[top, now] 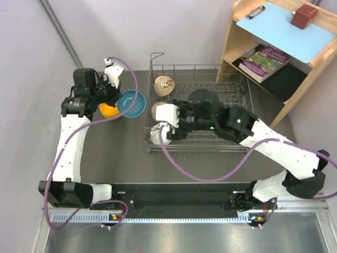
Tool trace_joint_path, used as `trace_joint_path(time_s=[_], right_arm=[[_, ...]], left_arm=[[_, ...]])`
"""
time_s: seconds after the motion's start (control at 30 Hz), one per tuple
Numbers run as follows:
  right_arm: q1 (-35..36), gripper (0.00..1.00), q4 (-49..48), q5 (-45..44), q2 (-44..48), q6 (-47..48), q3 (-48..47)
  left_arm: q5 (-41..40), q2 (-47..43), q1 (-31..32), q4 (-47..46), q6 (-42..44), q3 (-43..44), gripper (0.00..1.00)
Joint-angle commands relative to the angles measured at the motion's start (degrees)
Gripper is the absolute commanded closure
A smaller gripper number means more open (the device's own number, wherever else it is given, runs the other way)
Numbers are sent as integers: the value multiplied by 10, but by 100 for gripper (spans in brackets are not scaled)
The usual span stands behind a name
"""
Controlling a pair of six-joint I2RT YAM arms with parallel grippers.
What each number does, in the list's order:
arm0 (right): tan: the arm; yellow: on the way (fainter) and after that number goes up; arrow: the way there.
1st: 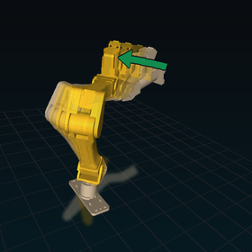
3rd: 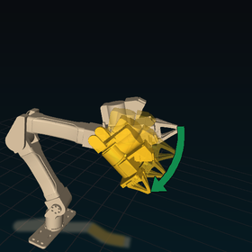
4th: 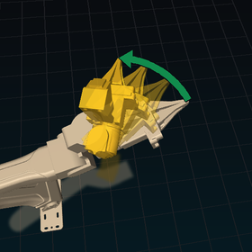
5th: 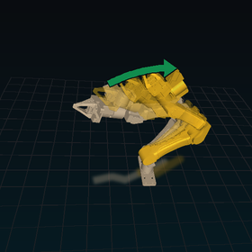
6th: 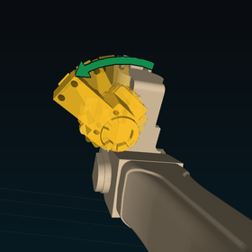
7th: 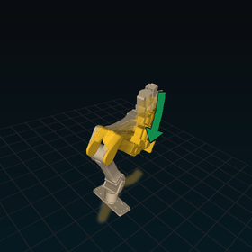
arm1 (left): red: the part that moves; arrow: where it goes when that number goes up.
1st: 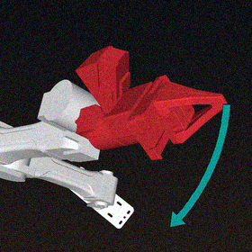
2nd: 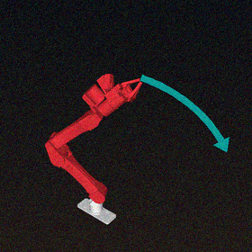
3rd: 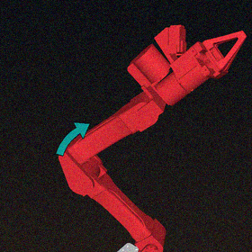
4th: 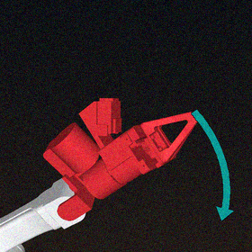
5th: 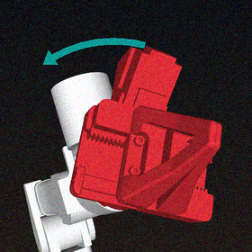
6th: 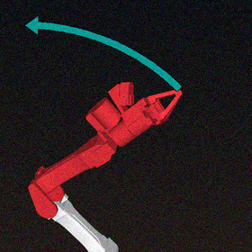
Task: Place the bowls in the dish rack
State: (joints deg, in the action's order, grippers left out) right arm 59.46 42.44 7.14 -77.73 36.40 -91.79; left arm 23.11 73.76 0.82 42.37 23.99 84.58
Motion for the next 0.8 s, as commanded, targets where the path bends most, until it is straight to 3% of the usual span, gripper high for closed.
trace_joint_path(time_s=[0.0,0.23,0.77], right_arm=[[66,27,20,-96,-54,78,-78],[182,26,-30,-200,-130,143,-94],[203,27,-46,-214,-253,150,-183]], left_arm=[[-5,-15,18,29,4,40,100],[-11,-42,34,50,9,27,100],[-25,-123,42,87,37,-68,100]])
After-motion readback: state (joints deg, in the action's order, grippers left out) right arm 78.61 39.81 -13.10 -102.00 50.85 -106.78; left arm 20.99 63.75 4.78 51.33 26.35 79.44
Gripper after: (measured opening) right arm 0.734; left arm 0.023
